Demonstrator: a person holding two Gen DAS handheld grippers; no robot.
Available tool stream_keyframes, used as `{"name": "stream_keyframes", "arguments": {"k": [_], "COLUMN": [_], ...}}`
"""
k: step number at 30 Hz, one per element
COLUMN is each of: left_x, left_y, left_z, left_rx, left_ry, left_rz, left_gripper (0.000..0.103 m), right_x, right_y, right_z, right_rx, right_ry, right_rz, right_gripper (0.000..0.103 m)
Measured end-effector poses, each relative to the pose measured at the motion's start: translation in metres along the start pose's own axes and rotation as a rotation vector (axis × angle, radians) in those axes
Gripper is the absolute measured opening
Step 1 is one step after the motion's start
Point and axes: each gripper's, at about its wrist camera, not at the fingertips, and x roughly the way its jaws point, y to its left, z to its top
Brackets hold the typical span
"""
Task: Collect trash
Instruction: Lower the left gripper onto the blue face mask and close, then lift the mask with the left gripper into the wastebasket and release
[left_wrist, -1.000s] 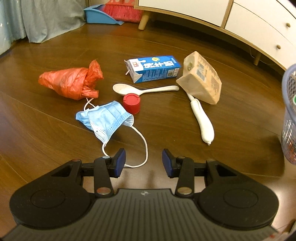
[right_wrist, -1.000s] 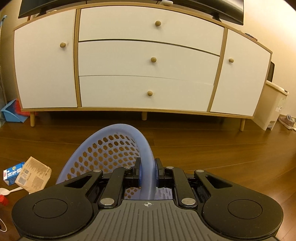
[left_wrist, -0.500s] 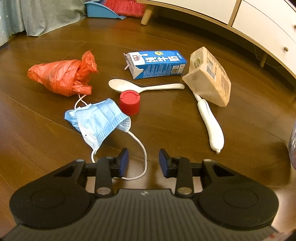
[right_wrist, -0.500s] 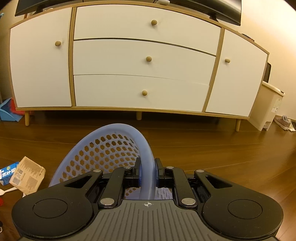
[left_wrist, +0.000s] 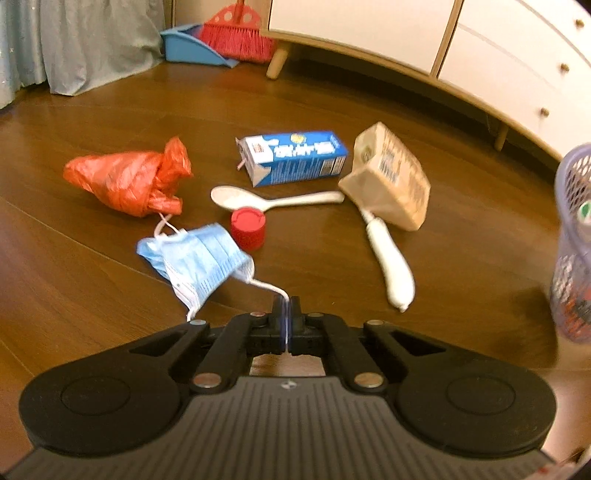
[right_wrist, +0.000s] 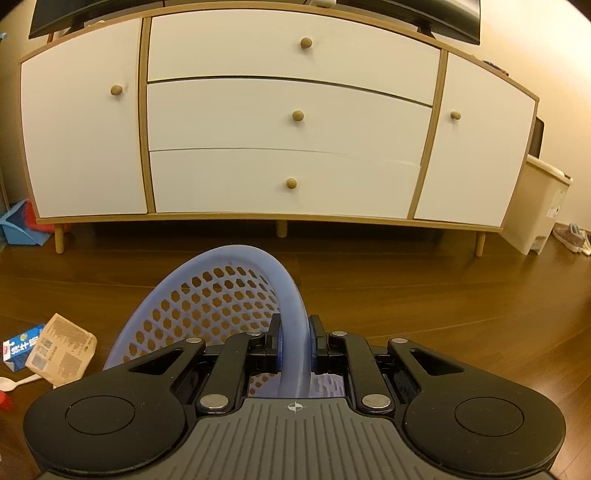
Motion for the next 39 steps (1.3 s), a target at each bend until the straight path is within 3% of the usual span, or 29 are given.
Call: {"name": "stream_keyframes", "arguments": {"k": [18,31,39], "left_x": [-0.095,-0.144,-0.160], "left_y": [-0.041,-0.122,-0.182], "left_z": [0.041,0.081,0.102], "left_rx": [0.063,0.186,0.255], "left_ry": [-0.115,-0.200,-0.246], "left_rz": [-0.072,-0.262,-0.421], "left_gripper": [0.000,0.000,0.000], "right_x": [0.000,0.001,0.001], "right_y": [-0.011,-0.014,-0.018], "right_z": [0.001,0.002,0.002], "right_rx": [0.027,0.016,0.033], "right_ry": [0.016,0.024,0.030], "right_rz": [0.038,0.052,0.051], "right_gripper": [0.010,0.010,0.010]}}
